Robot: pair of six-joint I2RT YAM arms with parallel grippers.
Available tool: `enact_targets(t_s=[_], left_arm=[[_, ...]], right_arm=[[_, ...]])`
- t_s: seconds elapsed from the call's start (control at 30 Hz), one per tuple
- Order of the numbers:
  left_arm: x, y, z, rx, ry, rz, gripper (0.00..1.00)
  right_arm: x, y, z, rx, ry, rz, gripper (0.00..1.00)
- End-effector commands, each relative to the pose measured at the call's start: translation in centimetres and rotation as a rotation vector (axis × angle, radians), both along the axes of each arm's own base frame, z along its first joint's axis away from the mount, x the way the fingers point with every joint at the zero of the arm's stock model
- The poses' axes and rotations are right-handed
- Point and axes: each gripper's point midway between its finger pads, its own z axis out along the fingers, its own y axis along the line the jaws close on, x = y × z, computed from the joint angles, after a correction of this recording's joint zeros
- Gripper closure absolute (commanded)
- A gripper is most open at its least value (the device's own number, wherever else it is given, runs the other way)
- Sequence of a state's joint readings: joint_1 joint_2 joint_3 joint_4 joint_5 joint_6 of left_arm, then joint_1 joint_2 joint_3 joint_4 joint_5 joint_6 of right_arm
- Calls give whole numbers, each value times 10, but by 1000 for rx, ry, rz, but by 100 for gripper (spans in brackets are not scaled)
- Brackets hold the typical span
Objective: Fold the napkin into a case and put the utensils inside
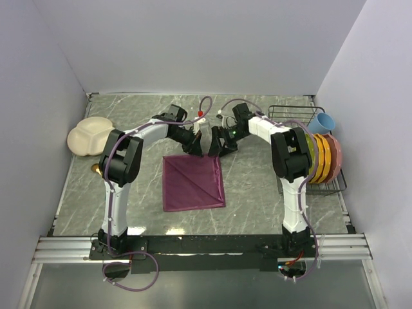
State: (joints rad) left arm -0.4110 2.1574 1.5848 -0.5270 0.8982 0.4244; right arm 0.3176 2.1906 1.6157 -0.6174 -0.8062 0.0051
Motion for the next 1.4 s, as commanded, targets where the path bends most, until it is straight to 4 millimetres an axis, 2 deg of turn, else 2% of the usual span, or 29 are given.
enact_targets(t_s=[0.0,0.1,0.27,0.53,0.67,0.83,0.9,0.93,0.97,1.0,1.03,1.13,1.2,1.37], left_arm=[[5,-5,18,-37,-101,-52,99],[4,-4,15,-27,-103,-60,99],[3,-5,16,-42,-100,-69,99],[0,-6,16,-57,-89,-81,99],[1,-7,15,-59,-83,-78,98],[1,-7,13,-55,-76,-72,96],[2,-5,14,-51,-66,-57,90],[6,-1,17,-54,-62,-39,74],[7,4,18,-52,-44,-28,66],[9,8,20,-50,-37,-19,60],[15,19,22,-48,-35,5,53],[22,49,23,-28,-6,45,45],[24,70,21,-5,13,60,44],[23,100,5,43,43,48,42]], right_arm=[[-4,10,5,71,-25,78,12],[-5,12,5,85,-38,85,15],[1,16,4,103,-30,72,32],[4,21,1,111,-17,63,40],[4,26,6,129,-22,71,48],[4,29,12,139,-29,80,70],[3,30,15,140,-16,66,81],[4,31,17,141,-21,69,85],[4,32,19,143,-28,72,89],[4,32,21,143,-33,74,100],[5,33,23,140,-42,76,100],[2,34,27,136,-55,84,100],[0,35,33,137,-95,112,100],[-5,35,42,130,-155,137,100]])
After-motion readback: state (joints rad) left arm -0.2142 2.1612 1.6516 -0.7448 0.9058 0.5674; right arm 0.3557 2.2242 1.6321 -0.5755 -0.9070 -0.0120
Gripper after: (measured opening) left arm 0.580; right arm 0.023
